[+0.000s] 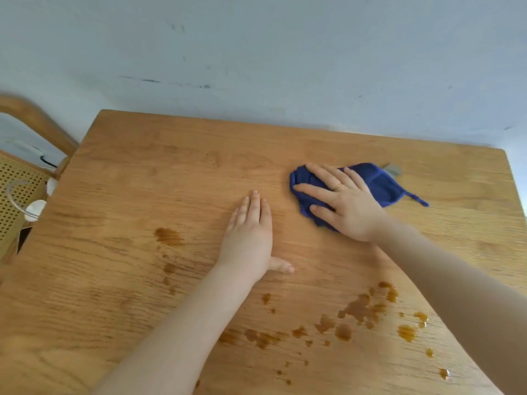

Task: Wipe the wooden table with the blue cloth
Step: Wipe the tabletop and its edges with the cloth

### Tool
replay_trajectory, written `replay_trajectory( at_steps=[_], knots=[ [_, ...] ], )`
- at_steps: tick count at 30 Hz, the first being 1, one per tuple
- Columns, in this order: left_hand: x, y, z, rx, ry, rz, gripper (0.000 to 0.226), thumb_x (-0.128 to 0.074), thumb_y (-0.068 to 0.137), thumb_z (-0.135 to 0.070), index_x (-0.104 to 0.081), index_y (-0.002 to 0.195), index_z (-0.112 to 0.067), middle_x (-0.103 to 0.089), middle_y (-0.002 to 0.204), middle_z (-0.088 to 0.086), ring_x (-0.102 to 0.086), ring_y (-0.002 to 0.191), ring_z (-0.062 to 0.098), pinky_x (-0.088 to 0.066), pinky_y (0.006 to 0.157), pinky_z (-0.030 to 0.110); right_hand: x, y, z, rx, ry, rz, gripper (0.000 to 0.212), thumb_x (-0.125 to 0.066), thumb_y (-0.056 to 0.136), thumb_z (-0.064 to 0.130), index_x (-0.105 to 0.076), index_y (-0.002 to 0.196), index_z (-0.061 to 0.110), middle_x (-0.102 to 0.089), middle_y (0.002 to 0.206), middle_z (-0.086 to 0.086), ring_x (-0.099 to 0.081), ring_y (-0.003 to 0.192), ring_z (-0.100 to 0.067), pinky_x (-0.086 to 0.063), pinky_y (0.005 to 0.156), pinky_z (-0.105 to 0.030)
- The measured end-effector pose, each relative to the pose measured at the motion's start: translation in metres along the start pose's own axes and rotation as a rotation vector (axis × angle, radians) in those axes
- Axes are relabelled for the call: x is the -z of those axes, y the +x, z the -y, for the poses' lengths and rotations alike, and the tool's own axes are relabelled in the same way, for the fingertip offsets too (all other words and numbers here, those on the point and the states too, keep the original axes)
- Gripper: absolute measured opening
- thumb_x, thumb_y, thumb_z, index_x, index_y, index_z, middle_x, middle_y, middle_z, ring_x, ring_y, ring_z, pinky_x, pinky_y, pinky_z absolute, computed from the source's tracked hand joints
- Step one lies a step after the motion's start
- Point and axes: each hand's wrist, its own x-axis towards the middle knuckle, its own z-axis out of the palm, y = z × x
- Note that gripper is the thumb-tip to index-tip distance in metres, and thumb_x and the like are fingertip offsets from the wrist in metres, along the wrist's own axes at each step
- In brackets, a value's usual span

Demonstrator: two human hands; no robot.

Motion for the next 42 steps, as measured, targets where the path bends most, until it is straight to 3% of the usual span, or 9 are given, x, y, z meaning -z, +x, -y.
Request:
replay_trajectory(
  at_steps=[4, 7, 12, 17, 20, 24, 30, 35, 42],
  knots=[
    [0.0, 0.004, 0.0, 0.027, 0.014, 0.036, 0.132, -0.067, 0.063, -0.066, 0.016, 0.145, -0.006, 0.026, 0.152, 0.012, 0.016, 0.143, 0.024, 0.006, 0.115, 0.035, 0.005, 0.059, -0.019, -0.262, -0.011, -0.084, 0.049, -0.025, 0.09, 0.05, -0.037, 0.137, 0.041, -0.018, 0.155, 0.002, -0.019, 0.14, -0.025, -0.009, 0.112, -0.043],
    [-0.001, 0.002, -0.001, 0.044, 0.018, 0.053, 0.133, -0.067, 0.062, -0.067, 0.017, 0.146, -0.007, 0.027, 0.153, 0.011, 0.016, 0.143, 0.024, 0.005, 0.116, 0.035, 0.007, 0.072, -0.016, -0.31, 0.012, -0.051, 0.043, -0.035, 0.095, 0.04, -0.034, 0.138, 0.041, -0.011, 0.156, 0.002, -0.011, 0.141, -0.023, -0.003, 0.113, -0.042],
    [0.0, -0.001, -0.005, 0.061, 0.021, 0.048, 0.131, -0.068, 0.063, -0.065, 0.016, 0.146, -0.008, 0.026, 0.153, 0.01, 0.015, 0.143, 0.023, 0.004, 0.116, 0.035, 0.0, 0.001, 0.022, -0.114, 0.109, -0.045, 0.064, -0.024, 0.072, 0.055, -0.049, 0.128, 0.037, -0.022, 0.154, 0.006, -0.017, 0.141, -0.02, -0.004, 0.112, -0.043],
    [0.002, 0.0, -0.005, 0.056, 0.021, 0.036, 0.129, -0.068, 0.064, -0.065, 0.014, 0.147, -0.008, 0.024, 0.154, 0.01, 0.014, 0.144, 0.023, 0.004, 0.116, 0.034, -0.001, -0.02, 0.015, 0.066, 0.059, -0.009, 0.057, -0.023, 0.084, 0.057, -0.046, 0.132, 0.037, -0.024, 0.153, 0.005, -0.023, 0.14, -0.022, -0.01, 0.111, -0.046],
    [0.0, 0.001, -0.002, 0.047, 0.034, 0.04, 0.13, -0.067, 0.064, -0.066, 0.015, 0.146, -0.008, 0.025, 0.153, 0.01, 0.015, 0.143, 0.022, 0.004, 0.116, 0.033, 0.004, 0.013, -0.02, -0.127, 0.001, -0.094, 0.061, -0.018, 0.084, 0.059, -0.042, 0.135, 0.036, -0.022, 0.154, 0.002, -0.021, 0.14, -0.025, -0.011, 0.111, -0.045],
    [-0.005, 0.001, 0.003, 0.022, -0.004, 0.037, 0.131, -0.064, 0.063, -0.068, 0.018, 0.146, -0.011, 0.028, 0.152, 0.008, 0.017, 0.143, 0.021, 0.005, 0.115, 0.033, 0.014, 0.046, -0.051, -0.513, -0.001, -0.133, 0.044, -0.029, 0.096, 0.045, -0.033, 0.139, 0.037, -0.015, 0.156, 0.003, -0.011, 0.142, -0.023, -0.004, 0.113, -0.044],
    [-0.001, 0.0, 0.0, 0.022, 0.017, 0.026, 0.129, -0.066, 0.064, -0.067, 0.014, 0.146, -0.008, 0.023, 0.154, 0.011, 0.014, 0.144, 0.024, 0.004, 0.116, 0.034, -0.005, -0.022, 0.01, -0.303, -0.035, -0.12, 0.054, -0.018, 0.089, 0.05, -0.044, 0.134, 0.034, -0.024, 0.153, -0.002, -0.023, 0.139, -0.027, -0.014, 0.11, -0.048],
    [0.003, 0.001, -0.003, 0.012, 0.017, 0.057, 0.129, -0.068, 0.066, -0.064, 0.016, 0.146, -0.007, 0.023, 0.153, 0.015, 0.014, 0.144, 0.027, -0.001, 0.116, 0.036, 0.001, -0.035, 0.009, -0.166, -0.027, 0.01, 0.056, -0.013, 0.089, 0.051, -0.035, 0.139, 0.039, -0.015, 0.156, 0.004, -0.017, 0.141, -0.025, -0.009, 0.112, -0.044],
    [0.002, 0.007, -0.001, -0.059, 0.011, 0.085, 0.117, -0.066, 0.068, -0.063, 0.015, 0.146, -0.033, 0.027, 0.151, 0.019, 0.016, 0.142, 0.032, -0.006, 0.116, 0.04, 0.007, 0.017, -0.024, -0.575, -0.042, -0.121, 0.048, -0.027, 0.098, 0.041, -0.022, 0.145, 0.032, -0.006, 0.157, 0.001, -0.006, 0.143, -0.024, -0.002, 0.113, -0.044]
  ],
)
